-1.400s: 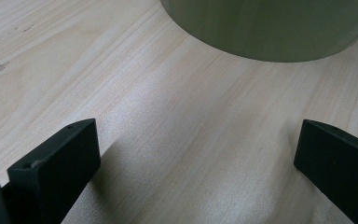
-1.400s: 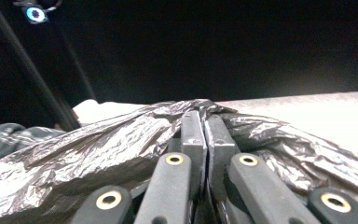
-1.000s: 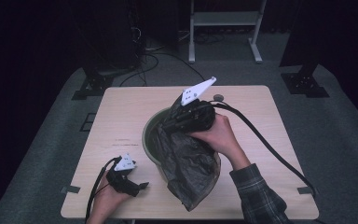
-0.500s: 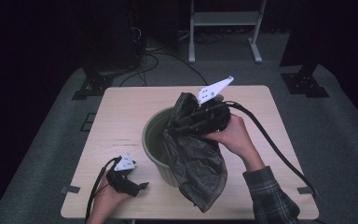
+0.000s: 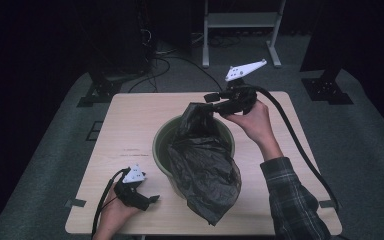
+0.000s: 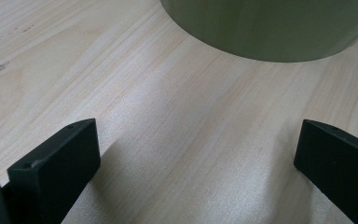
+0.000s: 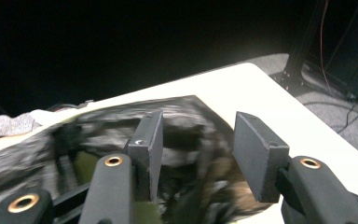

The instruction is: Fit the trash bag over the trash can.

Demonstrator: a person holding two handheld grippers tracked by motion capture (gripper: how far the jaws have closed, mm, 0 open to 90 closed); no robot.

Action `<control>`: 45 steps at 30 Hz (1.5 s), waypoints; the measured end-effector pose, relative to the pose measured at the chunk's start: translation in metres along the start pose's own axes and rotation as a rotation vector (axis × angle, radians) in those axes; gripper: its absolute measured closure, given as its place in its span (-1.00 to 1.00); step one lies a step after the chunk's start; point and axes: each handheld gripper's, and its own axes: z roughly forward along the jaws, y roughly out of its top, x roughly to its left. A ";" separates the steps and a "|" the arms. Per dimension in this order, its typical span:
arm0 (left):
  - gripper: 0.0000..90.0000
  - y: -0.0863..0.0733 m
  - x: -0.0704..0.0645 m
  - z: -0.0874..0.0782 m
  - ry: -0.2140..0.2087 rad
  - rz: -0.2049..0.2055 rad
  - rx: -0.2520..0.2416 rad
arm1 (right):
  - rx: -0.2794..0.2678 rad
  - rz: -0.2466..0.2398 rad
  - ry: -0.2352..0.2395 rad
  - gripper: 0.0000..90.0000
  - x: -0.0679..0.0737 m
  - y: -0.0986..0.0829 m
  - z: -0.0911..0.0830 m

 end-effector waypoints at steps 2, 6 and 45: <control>-1.00 0.000 0.000 0.000 0.000 0.000 0.001 | 0.019 0.016 0.004 0.21 -0.007 -0.002 0.007; -1.00 0.000 0.000 0.000 0.000 0.001 0.000 | 0.080 0.011 0.059 0.76 -0.007 -0.010 0.024; -1.00 0.000 0.000 0.000 0.002 -0.001 0.001 | 0.033 0.055 0.129 0.02 0.048 -0.090 -0.078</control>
